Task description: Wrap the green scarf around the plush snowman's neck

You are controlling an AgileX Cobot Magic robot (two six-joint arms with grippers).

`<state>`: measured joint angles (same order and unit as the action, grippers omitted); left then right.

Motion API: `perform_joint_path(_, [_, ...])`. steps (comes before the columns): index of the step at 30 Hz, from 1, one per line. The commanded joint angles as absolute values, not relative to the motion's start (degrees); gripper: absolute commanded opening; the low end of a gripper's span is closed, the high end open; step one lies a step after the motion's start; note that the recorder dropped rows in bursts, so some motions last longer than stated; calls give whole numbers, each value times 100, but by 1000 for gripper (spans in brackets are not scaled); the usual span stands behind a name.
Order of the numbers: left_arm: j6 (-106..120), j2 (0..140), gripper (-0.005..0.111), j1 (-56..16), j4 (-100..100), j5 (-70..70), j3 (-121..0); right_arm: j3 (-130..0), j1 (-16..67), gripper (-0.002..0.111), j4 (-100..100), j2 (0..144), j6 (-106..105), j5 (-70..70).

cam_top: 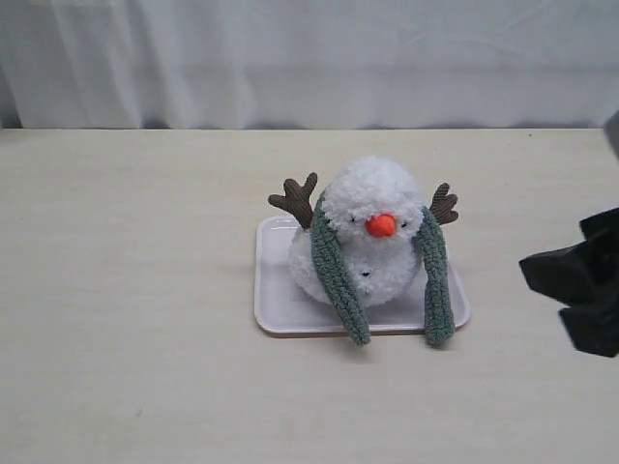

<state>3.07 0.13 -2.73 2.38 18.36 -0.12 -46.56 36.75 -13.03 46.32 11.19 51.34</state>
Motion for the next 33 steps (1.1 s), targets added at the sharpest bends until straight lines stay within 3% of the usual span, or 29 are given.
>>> perform_joint_path(1, [291, 0, 0, -265, 231, 1777, 0, -4666, 3682, 57, -1213, 3853, 1072, 5113])
perform_joint_path(16, [291, 0, 0, -265, 231, 1777, 0, -4666, 3682, 57, -990, 1468, 1072, 5113])
perform_joint_path(33, [291, 0, 0, -265, 231, 1777, 0, -4666, 3682, 57, -990, 69, 1072, 5113])
